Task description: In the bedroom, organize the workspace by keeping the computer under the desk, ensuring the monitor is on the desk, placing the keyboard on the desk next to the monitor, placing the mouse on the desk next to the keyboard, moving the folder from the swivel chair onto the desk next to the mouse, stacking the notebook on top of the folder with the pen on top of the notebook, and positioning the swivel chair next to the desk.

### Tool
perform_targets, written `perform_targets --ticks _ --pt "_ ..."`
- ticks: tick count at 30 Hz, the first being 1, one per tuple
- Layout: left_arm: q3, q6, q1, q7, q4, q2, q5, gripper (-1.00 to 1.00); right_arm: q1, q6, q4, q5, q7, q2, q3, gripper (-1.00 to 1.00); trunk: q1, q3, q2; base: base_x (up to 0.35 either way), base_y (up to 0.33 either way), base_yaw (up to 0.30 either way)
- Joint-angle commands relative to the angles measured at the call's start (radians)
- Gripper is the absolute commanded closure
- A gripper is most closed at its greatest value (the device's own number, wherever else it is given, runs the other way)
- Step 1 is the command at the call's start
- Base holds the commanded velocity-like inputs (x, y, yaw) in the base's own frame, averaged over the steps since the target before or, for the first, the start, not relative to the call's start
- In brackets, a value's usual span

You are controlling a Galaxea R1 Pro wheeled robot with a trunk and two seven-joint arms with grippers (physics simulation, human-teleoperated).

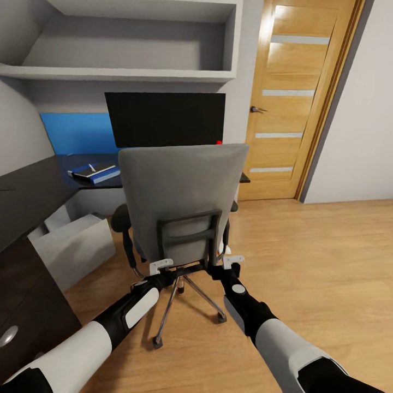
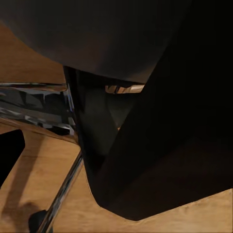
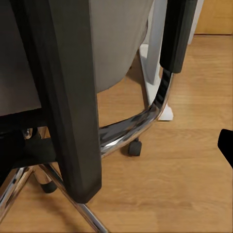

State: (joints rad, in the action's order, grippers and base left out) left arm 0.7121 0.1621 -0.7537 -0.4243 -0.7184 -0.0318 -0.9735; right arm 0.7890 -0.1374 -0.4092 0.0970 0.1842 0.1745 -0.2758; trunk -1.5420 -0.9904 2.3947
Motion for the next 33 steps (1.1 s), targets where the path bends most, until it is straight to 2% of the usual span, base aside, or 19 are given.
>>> perform_targets --ticks 1,11,15,33 --pt "0.004 0.002 -0.001 -0.008 -0.003 -0.002 -0.003 -1.00 0.001 -0.005 0.003 0.010 0.007 0.000 -0.006 -1.00 0.000 -0.001 0.000 0.328 0.000 0.000" --pt "0.004 0.002 -0.001 -0.008 -0.003 -0.002 -0.002 -1.00 0.001 -0.006 0.003 0.009 0.007 0.000 -0.006 -1.00 0.000 -0.001 0.000 0.316 0.042 0.000" --pt "0.004 0.002 -0.001 -0.009 -0.003 -0.002 -0.003 -1.00 0.001 -0.005 0.003 0.009 0.007 -0.001 -0.006 -1.00 0.000 -0.001 0.000 0.067 0.003 0.000" --pt "0.001 0.004 -0.001 -0.010 -0.003 -0.003 -0.004 -1.00 0.001 -0.005 0.002 0.010 0.006 0.000 -0.008 -1.00 0.000 -0.001 0.000 -0.307 0.000 0.000"
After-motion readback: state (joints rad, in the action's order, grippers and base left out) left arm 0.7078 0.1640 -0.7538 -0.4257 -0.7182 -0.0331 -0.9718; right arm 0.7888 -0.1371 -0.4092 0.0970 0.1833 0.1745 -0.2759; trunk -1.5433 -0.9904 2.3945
